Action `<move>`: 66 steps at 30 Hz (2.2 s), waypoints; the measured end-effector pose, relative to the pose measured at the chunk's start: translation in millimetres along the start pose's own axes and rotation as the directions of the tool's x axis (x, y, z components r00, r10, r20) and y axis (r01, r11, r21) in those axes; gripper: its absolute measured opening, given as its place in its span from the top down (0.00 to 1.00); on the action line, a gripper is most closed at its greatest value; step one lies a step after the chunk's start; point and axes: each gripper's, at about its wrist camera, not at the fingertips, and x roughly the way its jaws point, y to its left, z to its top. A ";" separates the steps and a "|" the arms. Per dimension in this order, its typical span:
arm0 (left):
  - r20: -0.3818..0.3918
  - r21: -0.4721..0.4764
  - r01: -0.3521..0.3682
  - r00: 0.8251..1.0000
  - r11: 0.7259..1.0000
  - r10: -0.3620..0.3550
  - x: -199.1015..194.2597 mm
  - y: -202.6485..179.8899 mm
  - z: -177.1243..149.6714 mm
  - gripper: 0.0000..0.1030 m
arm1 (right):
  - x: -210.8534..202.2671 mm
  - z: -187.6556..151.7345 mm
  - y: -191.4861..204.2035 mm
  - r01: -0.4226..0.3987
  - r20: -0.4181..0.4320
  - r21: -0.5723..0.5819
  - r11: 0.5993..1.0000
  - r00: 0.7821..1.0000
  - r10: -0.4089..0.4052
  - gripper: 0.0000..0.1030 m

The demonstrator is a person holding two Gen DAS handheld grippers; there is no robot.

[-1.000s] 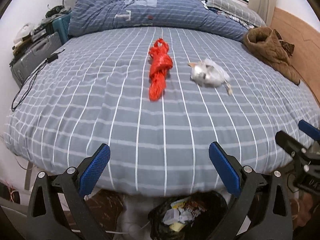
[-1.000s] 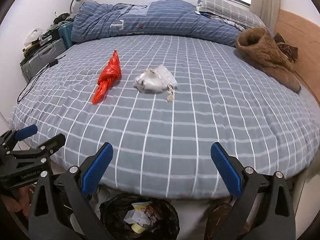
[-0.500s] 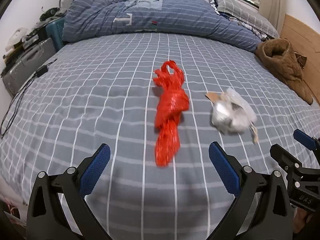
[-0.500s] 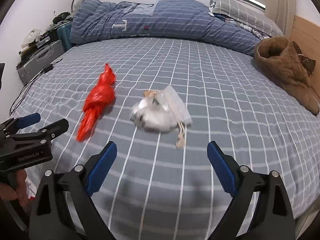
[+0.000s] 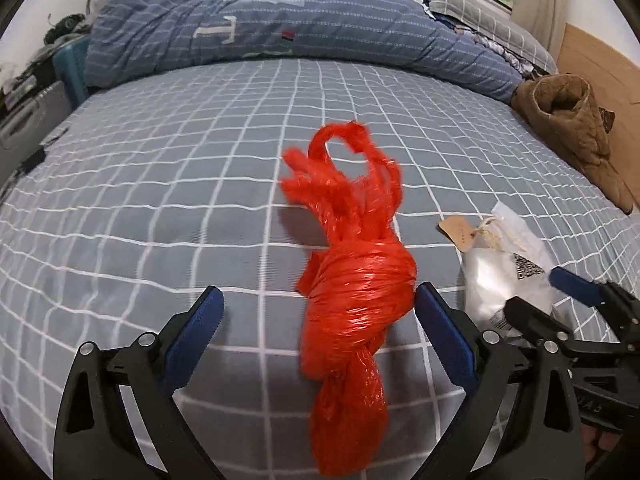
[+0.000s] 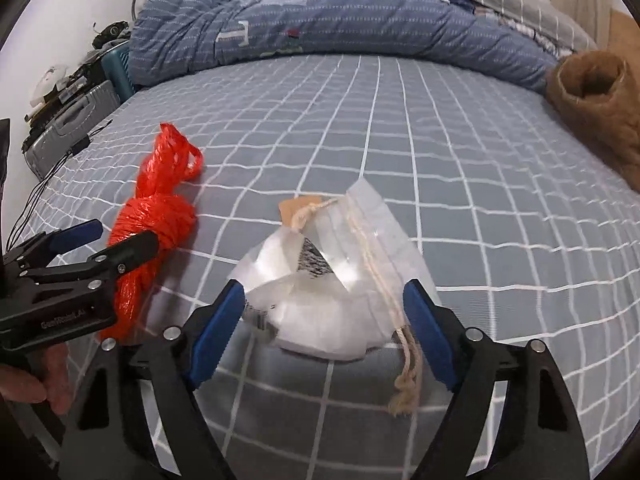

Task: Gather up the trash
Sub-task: 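Grasp the red plastic bag with the left tool while the right tool grasps the clear pouch, then lift the red bag and clear pouch and carry them down over the bin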

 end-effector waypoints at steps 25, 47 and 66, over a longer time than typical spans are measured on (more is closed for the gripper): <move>-0.004 0.001 -0.018 1.000 1.000 0.018 10.4 -13.6 -3.4 0.57 | -4.9 -7.8 10.1 0.012 0.034 -0.031 0.999 0.999 -0.011 0.62; -0.025 0.026 -0.002 1.000 1.000 0.003 -53.6 -23.3 -49.2 0.57 | -73.4 -42.7 2.4 0.042 0.059 -0.012 0.999 0.997 -0.042 0.62; -0.071 0.001 0.031 0.997 1.000 -0.030 -129.3 -31.5 -123.1 0.57 | -149.5 -106.2 12.6 0.059 0.045 -0.027 0.998 0.997 -0.058 0.62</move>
